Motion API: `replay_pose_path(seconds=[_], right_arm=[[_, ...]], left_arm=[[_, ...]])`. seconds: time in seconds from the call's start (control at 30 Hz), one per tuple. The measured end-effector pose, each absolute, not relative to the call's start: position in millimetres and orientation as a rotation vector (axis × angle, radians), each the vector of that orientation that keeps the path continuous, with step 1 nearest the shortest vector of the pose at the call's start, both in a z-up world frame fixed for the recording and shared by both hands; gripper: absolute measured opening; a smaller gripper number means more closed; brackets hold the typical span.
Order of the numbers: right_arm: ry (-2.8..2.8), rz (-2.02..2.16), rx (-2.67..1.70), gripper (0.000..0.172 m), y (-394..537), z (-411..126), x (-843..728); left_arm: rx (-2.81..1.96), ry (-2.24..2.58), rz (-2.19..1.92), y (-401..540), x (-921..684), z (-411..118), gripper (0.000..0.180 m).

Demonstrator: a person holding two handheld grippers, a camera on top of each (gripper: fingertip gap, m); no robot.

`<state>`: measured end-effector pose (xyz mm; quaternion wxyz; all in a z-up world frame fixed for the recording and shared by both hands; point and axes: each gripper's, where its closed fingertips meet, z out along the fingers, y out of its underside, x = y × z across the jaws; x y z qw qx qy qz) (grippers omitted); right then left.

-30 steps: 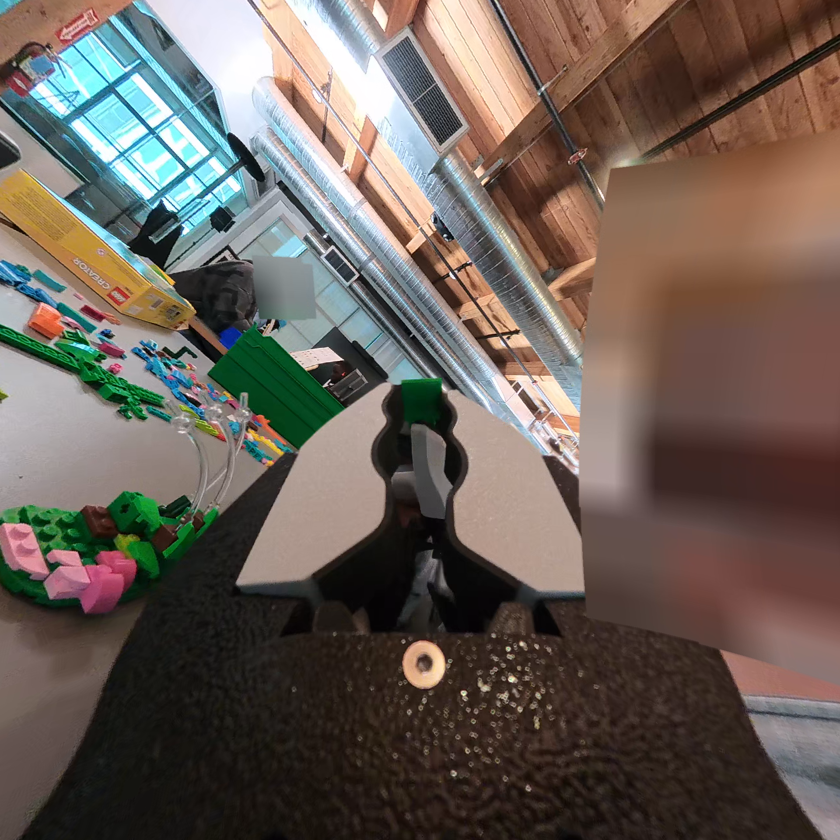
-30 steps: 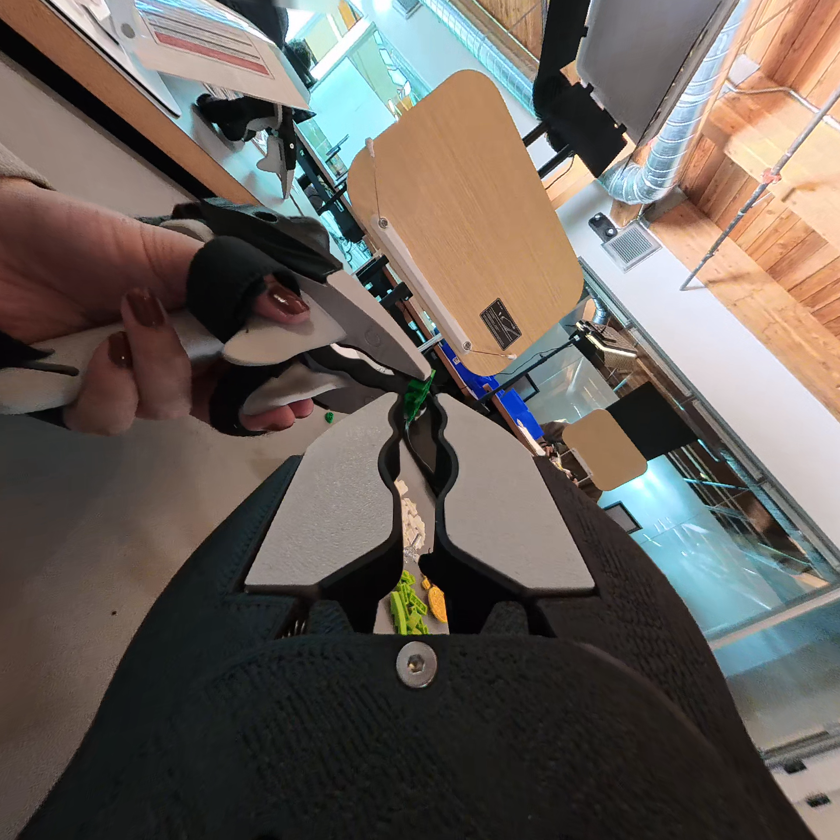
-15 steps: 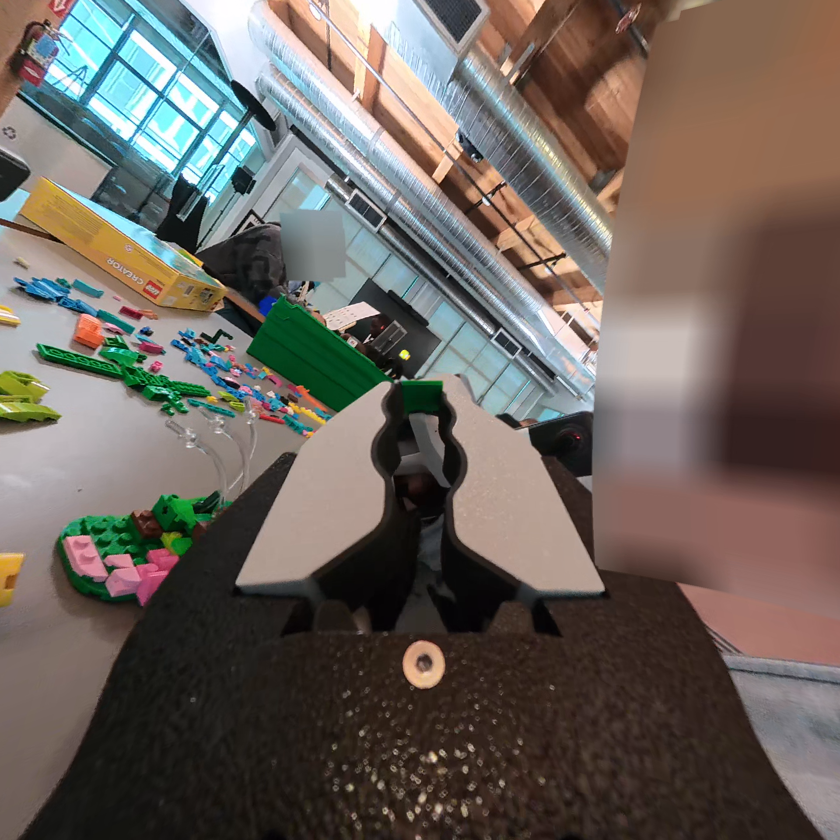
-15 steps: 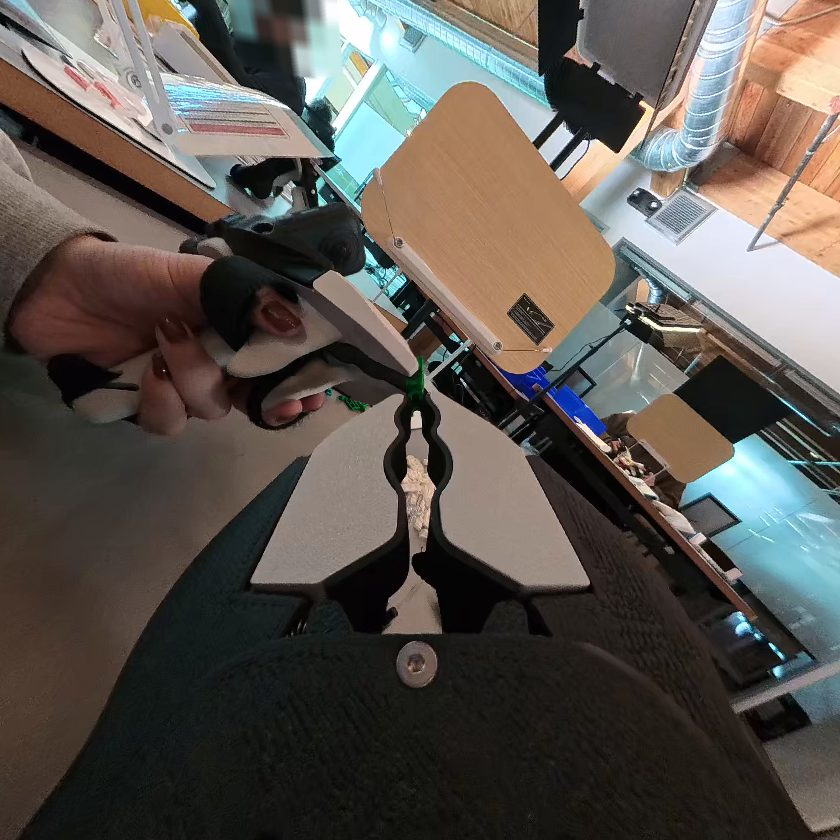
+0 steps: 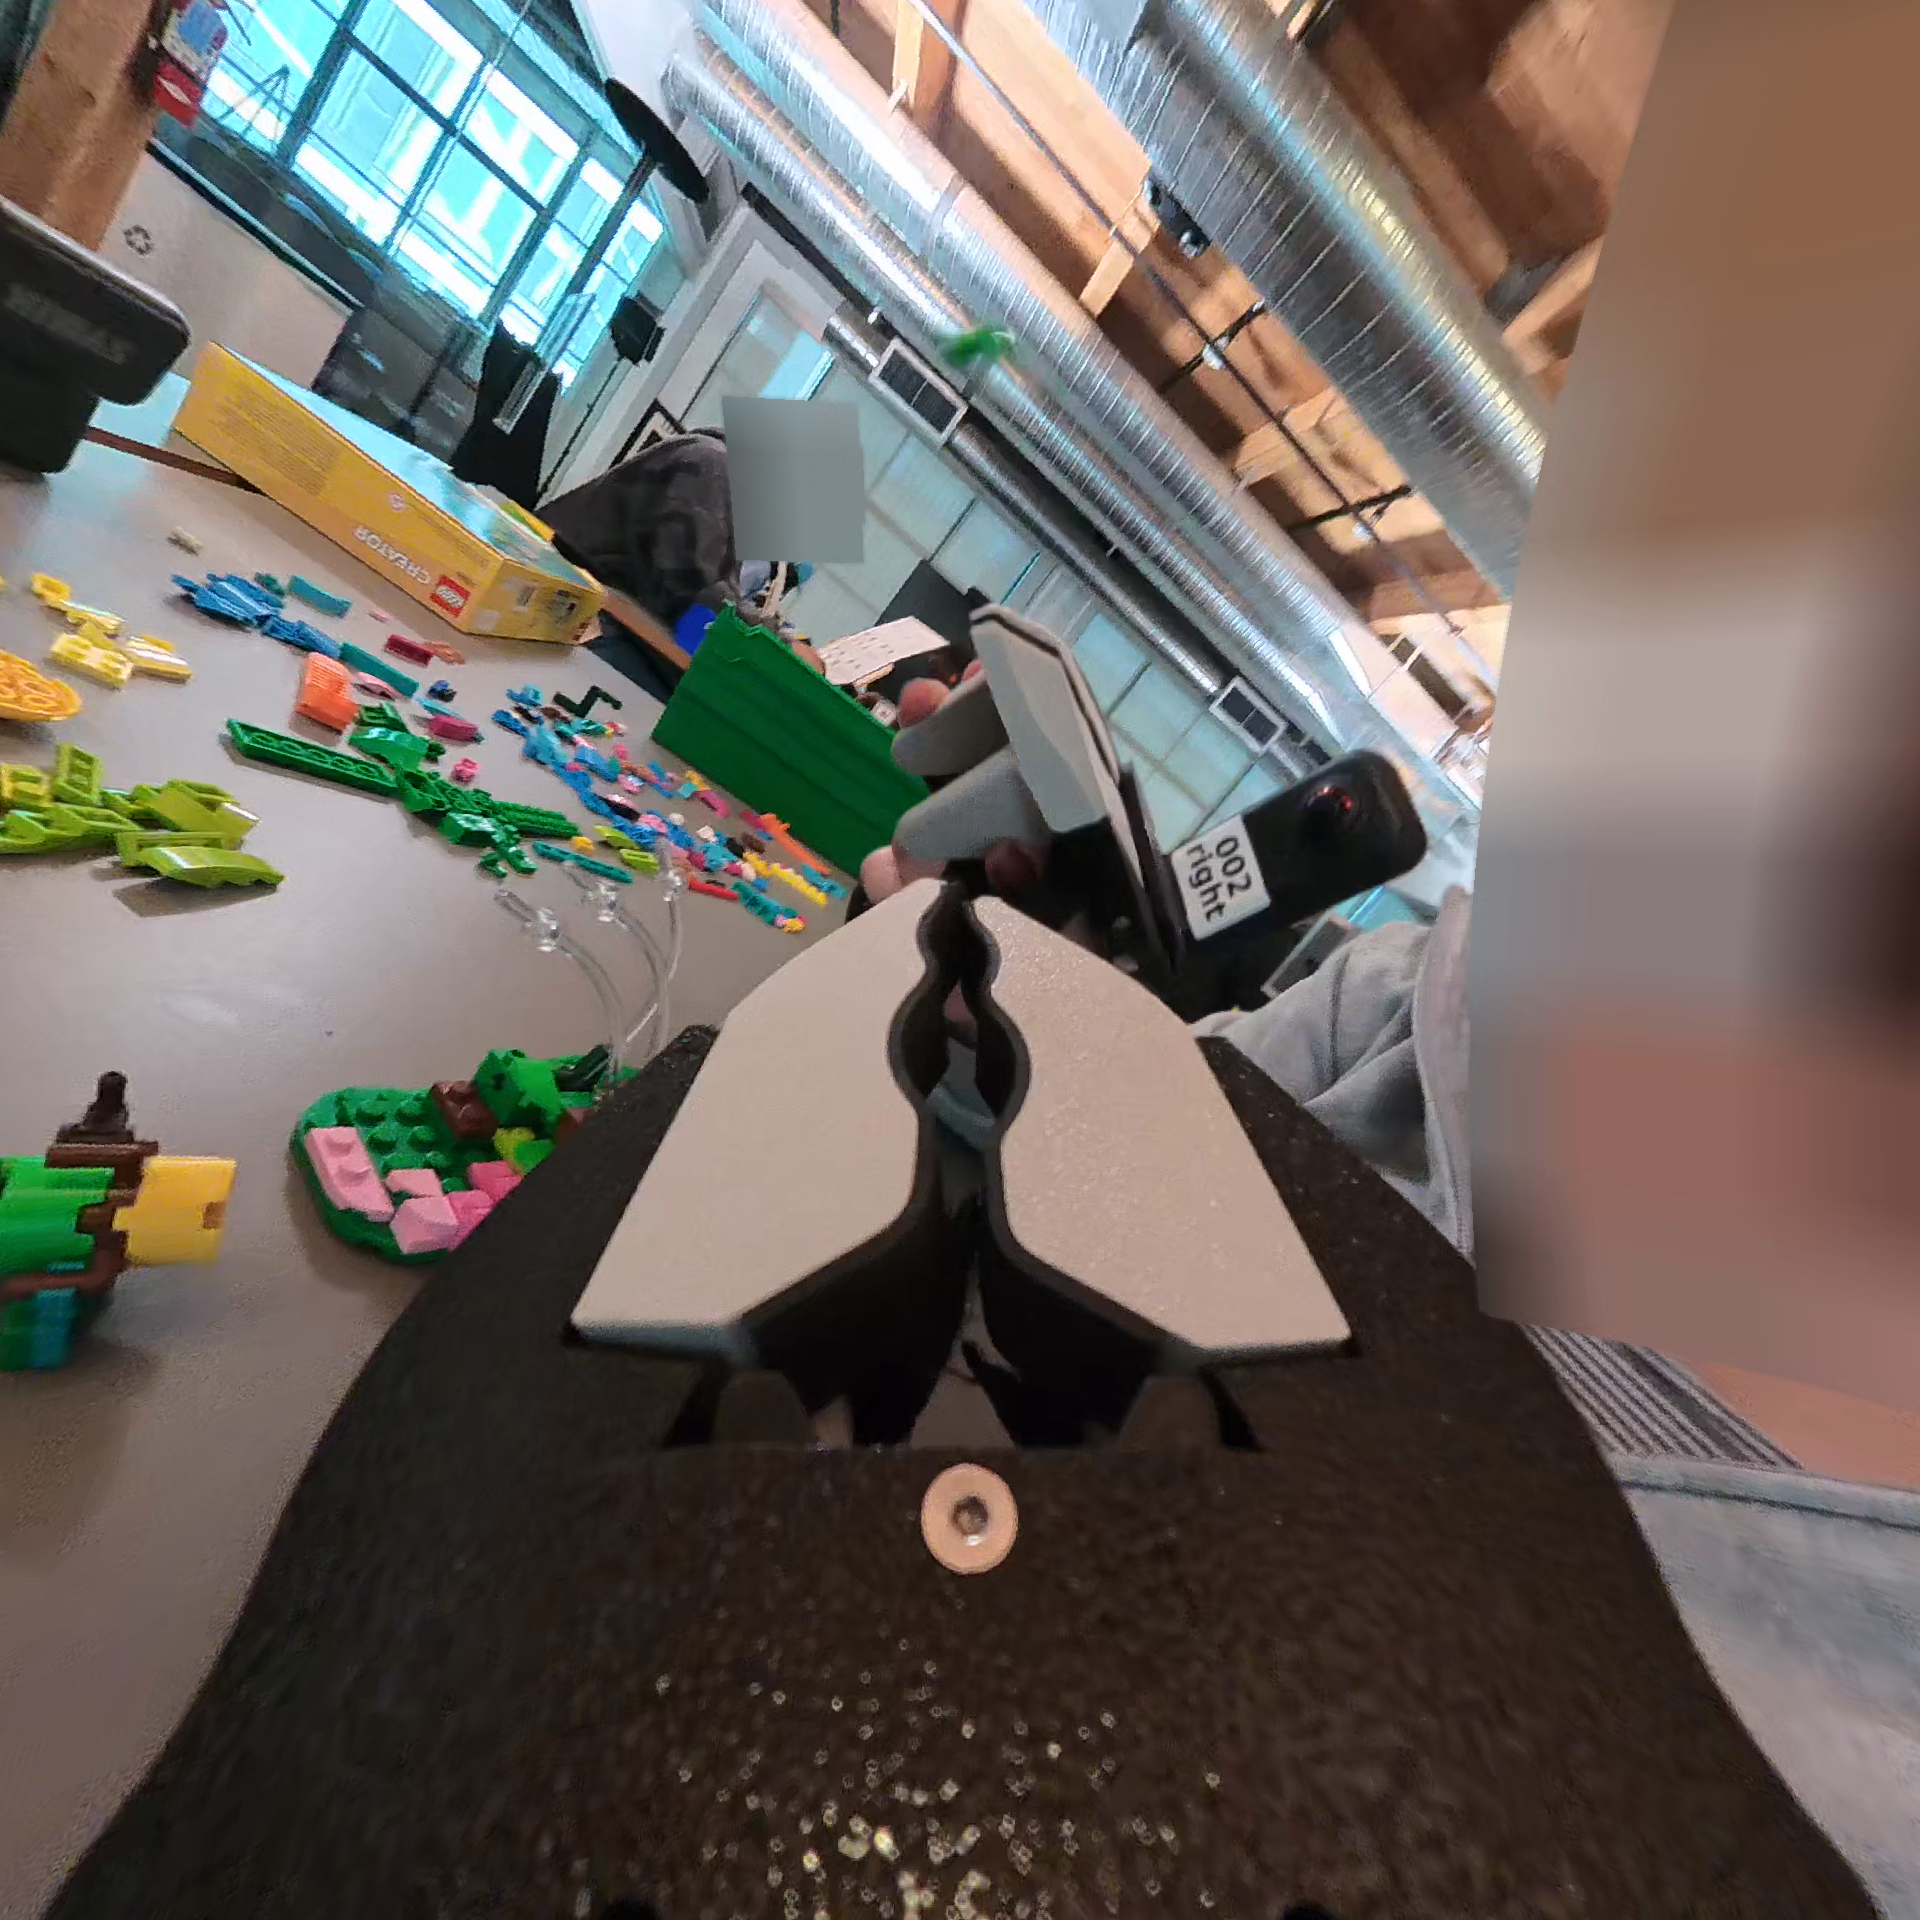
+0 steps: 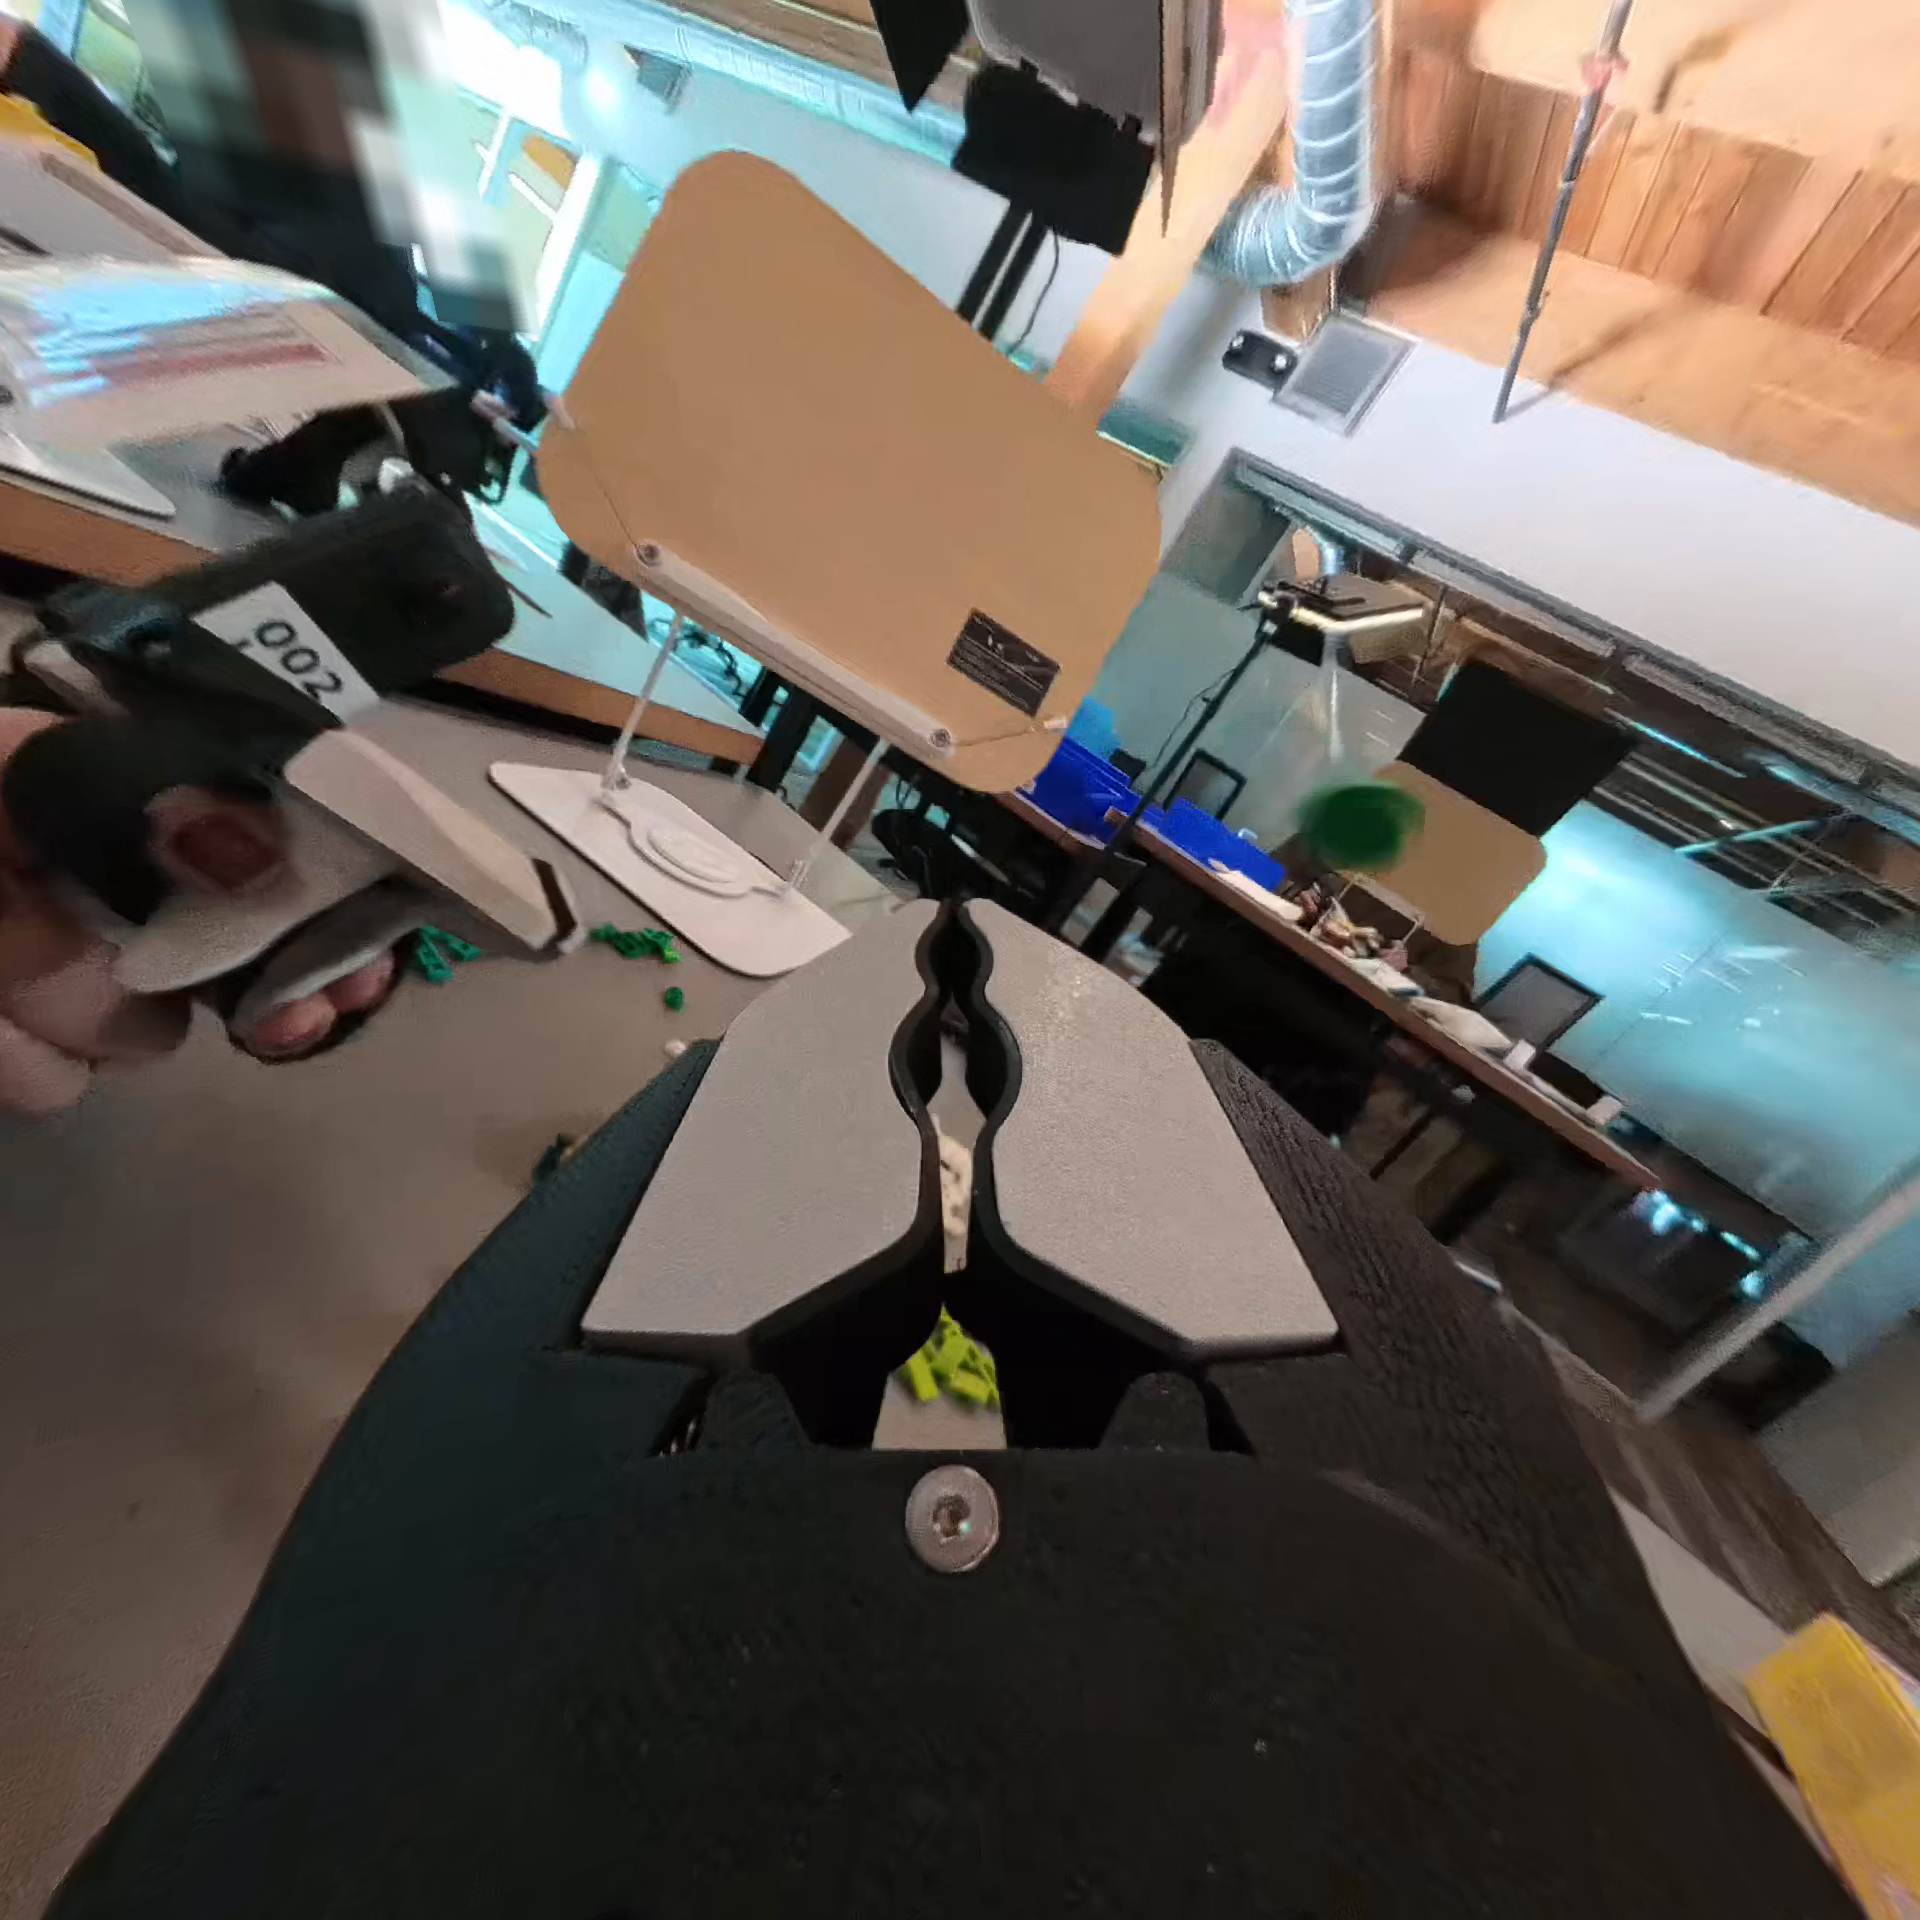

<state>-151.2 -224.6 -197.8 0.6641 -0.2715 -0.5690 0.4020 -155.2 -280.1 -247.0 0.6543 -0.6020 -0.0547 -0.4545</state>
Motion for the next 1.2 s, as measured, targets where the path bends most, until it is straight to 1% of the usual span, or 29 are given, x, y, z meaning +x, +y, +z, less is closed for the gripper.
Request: replay_pose_path(seconds=[0.1,0.4,0.73,0.9,1.2], right_arm=[[-1.342,0.858,-0.577,0.000,-224,-207,-151],[-1.494,0.890,-0.500,0.000,-248,-231,-157],[-1.281,0.795,-0.362,0.000,-253,-240,-155],[-1.269,0.765,-0.349,0.000,-251,-241,-157],[-1.279,0.763,-0.372,0.000,-247,-244,-160]], left_arm=[[-1.393,-0.090,-0.995,-279,-150,-249,0.000],[-1.352,-0.119,-0.928,-278,-160,-246,0.004],[-1.357,-0.062,-0.457,-280,-177,-246,0.005],[-1.364,-0.027,-0.296,-280,-178,-247,0.005],[-1.372,-0.045,-0.269,-280,-181,-249,0.005]])
